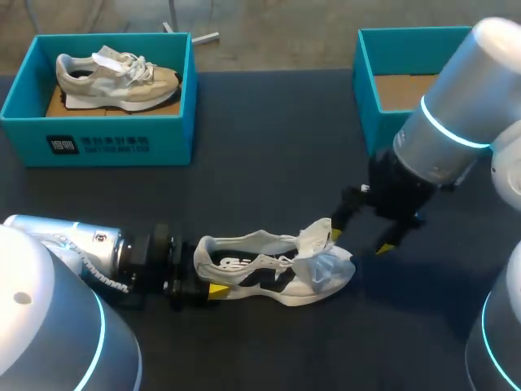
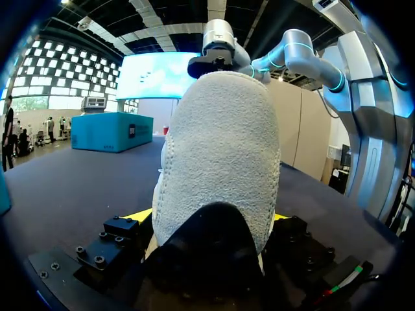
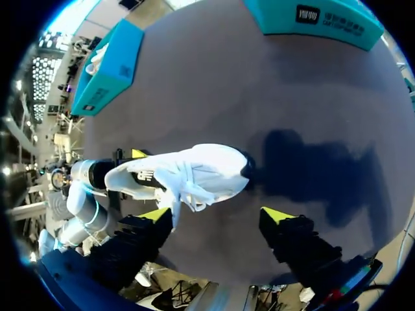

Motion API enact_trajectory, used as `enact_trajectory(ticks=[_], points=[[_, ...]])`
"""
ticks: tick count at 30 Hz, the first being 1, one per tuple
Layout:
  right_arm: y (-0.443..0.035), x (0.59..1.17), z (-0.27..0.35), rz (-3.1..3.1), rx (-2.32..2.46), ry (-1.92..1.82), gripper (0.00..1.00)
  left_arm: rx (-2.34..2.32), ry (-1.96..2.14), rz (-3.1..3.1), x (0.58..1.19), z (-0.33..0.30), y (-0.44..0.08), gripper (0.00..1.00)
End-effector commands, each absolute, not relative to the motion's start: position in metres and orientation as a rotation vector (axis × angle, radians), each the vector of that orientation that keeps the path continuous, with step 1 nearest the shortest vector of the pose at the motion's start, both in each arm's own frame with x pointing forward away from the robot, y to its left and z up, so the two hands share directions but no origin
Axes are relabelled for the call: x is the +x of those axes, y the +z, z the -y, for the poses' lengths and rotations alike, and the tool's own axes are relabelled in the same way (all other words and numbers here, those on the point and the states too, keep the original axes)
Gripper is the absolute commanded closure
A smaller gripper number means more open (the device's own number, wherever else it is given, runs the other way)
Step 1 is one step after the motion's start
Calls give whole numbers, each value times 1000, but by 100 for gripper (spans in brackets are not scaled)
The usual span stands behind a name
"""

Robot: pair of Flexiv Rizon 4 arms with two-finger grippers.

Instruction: Take the shoe out of the shoebox, open the shoe tongue, remove and reinsert the insole, then place the shoe into the shoebox

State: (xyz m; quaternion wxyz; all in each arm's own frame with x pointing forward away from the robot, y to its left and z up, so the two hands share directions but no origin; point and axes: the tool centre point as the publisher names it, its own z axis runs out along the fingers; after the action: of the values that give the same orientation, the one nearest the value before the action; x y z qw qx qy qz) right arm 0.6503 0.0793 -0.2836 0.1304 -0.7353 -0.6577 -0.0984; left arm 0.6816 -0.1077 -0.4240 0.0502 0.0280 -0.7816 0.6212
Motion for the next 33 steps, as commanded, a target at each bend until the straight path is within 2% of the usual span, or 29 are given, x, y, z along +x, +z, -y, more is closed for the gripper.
enact_trajectory(ticks=[1, 9, 17, 18, 19, 21, 22, 27, 33], points=[[-252, 646, -82, 1990, -2225, -179, 0, 86, 1889, 2381, 682, 107, -426, 100], [-215, 647, -108, 2259, -2201, -37, 0, 86, 1889, 2381, 682, 107, -426, 100], [-204, 646, -149, 2644, -1806, 51, 0, 86, 1889, 2381, 682, 107, -426, 100], [-205, 646, -152, 2686, -1744, 71, 11, 86, 1889, 2381, 682, 107, -426, 100], [-206, 646, -155, 2715, -1699, 91, 28, 86, 1889, 2381, 682, 107, -426, 100], [-208, 645, -160, 2784, -1581, 108, 73, 86, 1889, 2381, 682, 107, -426, 100], [-208, 644, -163, 2813, -1510, 106, 100, 86, 1889, 2381, 682, 107, -426, 100], [-208, 627, -172, 2980, -1084, -35, 100, 86, 1889, 2381, 682, 107, -426, 100], [-208, 627, -172, 2980, -1084, -35, 100, 86, 1889, 2381, 682, 107, -426, 100]])
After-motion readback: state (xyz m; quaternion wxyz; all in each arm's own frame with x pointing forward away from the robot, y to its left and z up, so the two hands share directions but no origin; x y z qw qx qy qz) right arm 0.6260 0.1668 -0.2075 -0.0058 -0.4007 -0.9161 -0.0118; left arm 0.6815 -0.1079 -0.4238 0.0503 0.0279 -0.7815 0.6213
